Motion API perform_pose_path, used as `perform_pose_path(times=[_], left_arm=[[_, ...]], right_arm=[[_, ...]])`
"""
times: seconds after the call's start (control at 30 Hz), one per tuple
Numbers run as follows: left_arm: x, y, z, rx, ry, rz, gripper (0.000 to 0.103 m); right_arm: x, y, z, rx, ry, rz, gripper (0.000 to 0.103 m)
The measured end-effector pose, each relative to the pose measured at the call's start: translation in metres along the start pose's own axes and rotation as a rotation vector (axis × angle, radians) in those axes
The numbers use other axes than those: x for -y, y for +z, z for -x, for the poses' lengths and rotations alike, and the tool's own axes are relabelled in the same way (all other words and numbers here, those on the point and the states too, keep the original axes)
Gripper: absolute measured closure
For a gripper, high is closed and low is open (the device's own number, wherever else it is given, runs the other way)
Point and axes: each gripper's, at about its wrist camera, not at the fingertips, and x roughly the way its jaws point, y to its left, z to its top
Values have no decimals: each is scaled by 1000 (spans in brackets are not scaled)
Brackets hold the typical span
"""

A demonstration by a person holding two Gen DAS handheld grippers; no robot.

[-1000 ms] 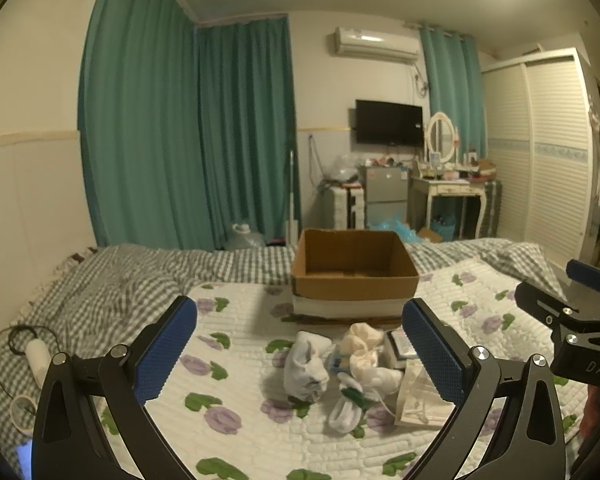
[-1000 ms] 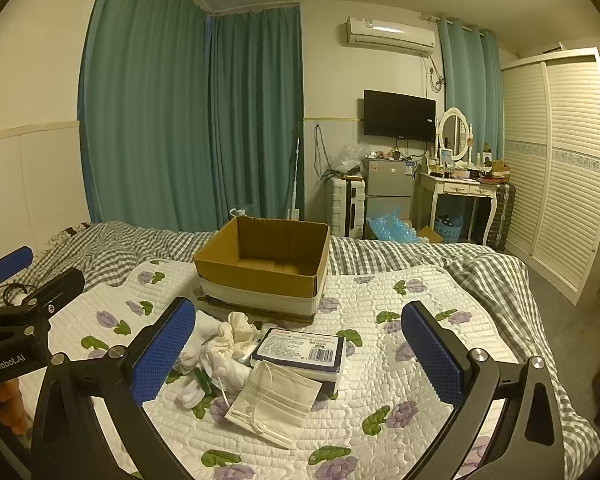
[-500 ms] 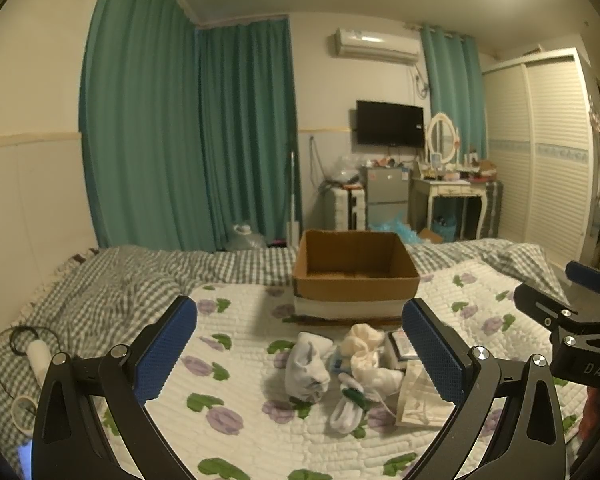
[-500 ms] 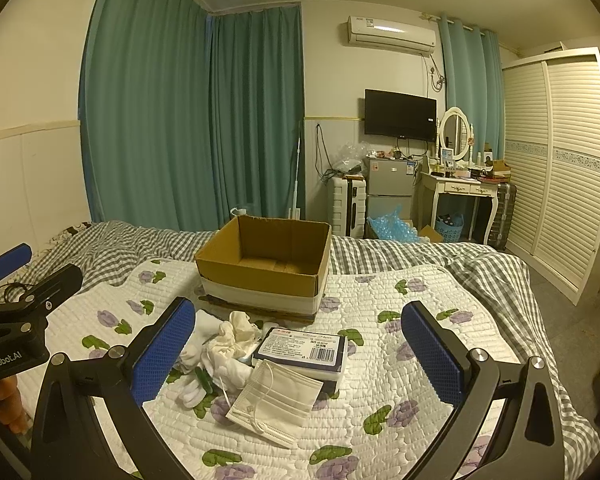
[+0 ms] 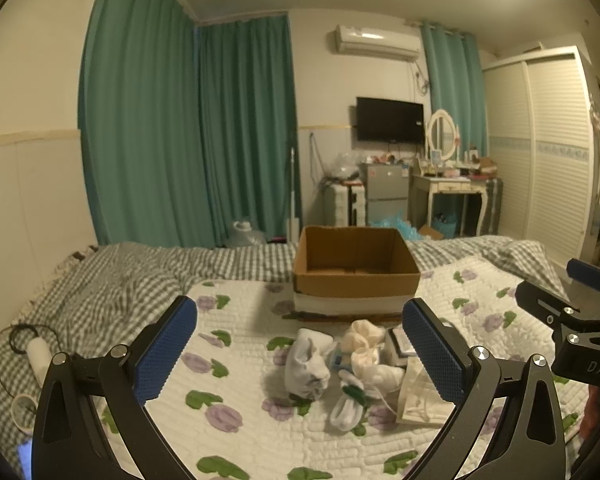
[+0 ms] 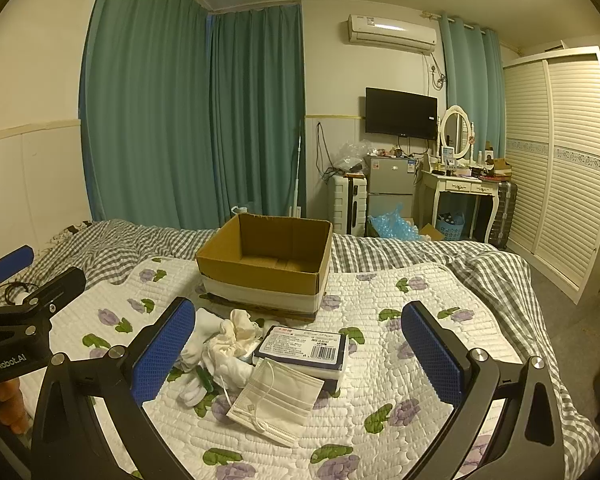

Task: Organize soft objects

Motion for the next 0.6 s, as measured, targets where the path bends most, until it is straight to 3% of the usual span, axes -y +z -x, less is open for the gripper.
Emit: perform_pose_path(times=[0.6], left_arm=[[0,3,0,12,-4,-3,0]], right_arm=[[-1,-1,0,-3,0,1,0]])
